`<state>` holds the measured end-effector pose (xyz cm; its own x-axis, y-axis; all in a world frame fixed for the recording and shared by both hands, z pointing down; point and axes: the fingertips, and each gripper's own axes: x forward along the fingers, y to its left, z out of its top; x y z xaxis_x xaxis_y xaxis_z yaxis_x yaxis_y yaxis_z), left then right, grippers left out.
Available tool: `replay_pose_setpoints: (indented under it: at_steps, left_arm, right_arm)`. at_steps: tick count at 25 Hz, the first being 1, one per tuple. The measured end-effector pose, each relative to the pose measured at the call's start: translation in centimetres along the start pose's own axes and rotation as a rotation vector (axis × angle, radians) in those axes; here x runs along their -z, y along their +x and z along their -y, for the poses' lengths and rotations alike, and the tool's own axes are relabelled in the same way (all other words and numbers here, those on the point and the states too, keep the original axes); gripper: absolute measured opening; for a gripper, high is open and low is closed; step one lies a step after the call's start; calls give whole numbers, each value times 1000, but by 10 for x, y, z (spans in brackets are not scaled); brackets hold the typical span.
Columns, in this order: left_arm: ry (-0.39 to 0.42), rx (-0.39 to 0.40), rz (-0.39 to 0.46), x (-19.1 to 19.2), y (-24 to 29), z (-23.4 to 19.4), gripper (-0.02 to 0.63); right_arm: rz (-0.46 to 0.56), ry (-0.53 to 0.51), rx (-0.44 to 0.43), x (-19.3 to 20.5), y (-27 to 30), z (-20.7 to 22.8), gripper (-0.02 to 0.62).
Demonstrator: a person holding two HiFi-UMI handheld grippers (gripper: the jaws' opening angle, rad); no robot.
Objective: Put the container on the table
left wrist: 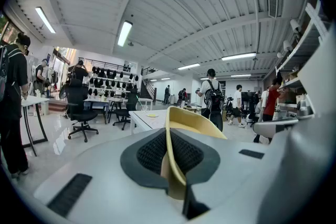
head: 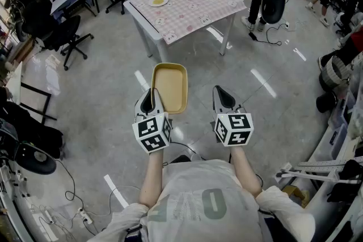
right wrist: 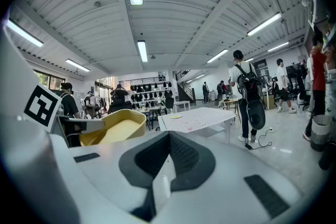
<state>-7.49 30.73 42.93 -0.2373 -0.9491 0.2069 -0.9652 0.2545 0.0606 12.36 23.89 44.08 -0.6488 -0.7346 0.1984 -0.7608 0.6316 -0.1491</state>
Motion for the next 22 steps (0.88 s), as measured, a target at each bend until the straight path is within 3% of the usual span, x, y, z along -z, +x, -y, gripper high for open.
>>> replay_pose_setpoints:
  at_steps: [16,22]
  left_arm:
    - [-13,28,-23,9,17,5,38]
    - [-53,7,-49,19,41,-12,38]
  right_arm:
    - [-11,29,0,14,9,7,28]
    - [-77,24,-9,29,26,6,28]
